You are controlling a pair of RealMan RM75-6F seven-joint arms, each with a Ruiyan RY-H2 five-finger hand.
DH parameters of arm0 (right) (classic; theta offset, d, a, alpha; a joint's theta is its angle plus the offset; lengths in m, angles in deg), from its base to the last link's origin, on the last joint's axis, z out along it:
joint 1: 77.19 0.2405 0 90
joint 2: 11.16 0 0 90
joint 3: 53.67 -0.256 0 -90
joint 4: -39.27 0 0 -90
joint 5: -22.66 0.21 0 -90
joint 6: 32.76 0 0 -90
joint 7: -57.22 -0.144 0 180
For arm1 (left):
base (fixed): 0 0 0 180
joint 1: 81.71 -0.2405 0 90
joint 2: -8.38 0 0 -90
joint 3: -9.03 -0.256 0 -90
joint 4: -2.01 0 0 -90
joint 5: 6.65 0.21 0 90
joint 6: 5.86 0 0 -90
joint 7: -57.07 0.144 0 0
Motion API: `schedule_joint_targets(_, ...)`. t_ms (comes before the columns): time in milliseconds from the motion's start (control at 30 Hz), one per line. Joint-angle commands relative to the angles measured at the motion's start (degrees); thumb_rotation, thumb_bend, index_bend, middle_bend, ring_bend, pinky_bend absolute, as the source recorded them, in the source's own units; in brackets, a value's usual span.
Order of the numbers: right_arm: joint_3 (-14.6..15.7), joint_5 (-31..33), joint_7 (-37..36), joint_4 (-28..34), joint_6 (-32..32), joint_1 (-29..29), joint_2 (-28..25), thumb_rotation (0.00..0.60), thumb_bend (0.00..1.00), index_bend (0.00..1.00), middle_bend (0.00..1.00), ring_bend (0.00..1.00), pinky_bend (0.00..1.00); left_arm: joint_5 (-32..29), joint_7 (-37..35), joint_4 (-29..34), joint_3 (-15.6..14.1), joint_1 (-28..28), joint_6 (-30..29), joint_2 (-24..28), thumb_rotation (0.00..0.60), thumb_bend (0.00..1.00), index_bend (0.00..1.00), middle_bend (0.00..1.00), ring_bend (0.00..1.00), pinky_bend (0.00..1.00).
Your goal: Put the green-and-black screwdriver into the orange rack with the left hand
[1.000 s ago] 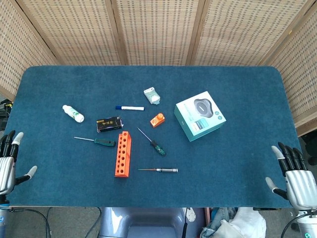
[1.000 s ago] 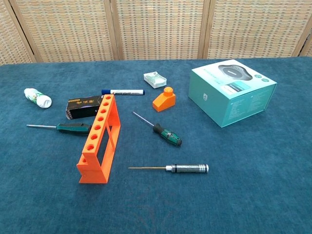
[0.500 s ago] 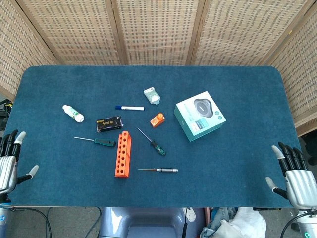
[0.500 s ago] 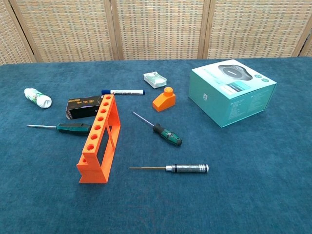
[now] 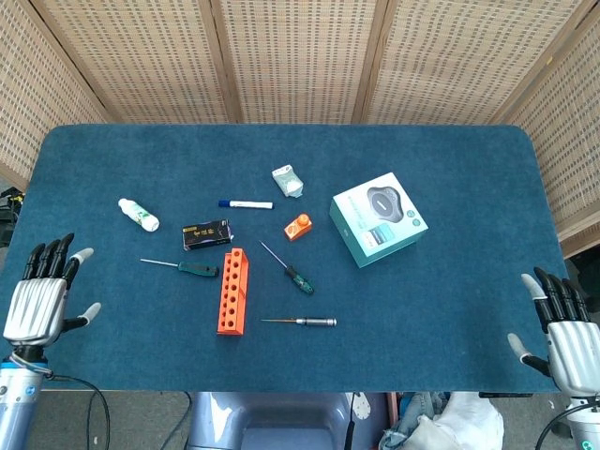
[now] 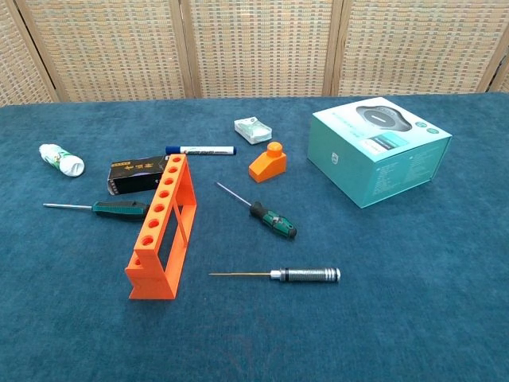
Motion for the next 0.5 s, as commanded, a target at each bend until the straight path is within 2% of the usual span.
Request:
schedule_joint_targets(33, 0.0, -0.1, -0.2, 0.0, 0.1, 0.0, 0.0, 0.6, 0.26, 0.0, 0.0, 0.0, 0.0, -2.7, 1.3, -0.1, 1.6, 2.6, 2.9, -0.4, 0.6, 0.2, 0.22, 0.0, 0.0, 0.0)
schedule_joint_targets(233, -0.1, 0.2, -0.7, -0.2, 0.0, 0.0, -0.1, 0.6, 0.26, 0.0, 0.0, 0.0, 0.0, -6.3, 2.8, -1.6, 3.1, 6.3, 7.3, -1.6, 0.6, 0.23, 0.28, 0.0, 0.0, 0.0)
schedule_joint_targets(500, -0.2, 0.4, -1.2, -0.3, -0.2, 0.1, -0.2, 0.6, 0.26, 0.0, 0.0, 0.0, 0.0, -13.2, 6.1, -5.6, 5.0, 12.5, 13.2, -6.1, 0.6, 0.26, 0.28, 0.0, 0.0, 0.0)
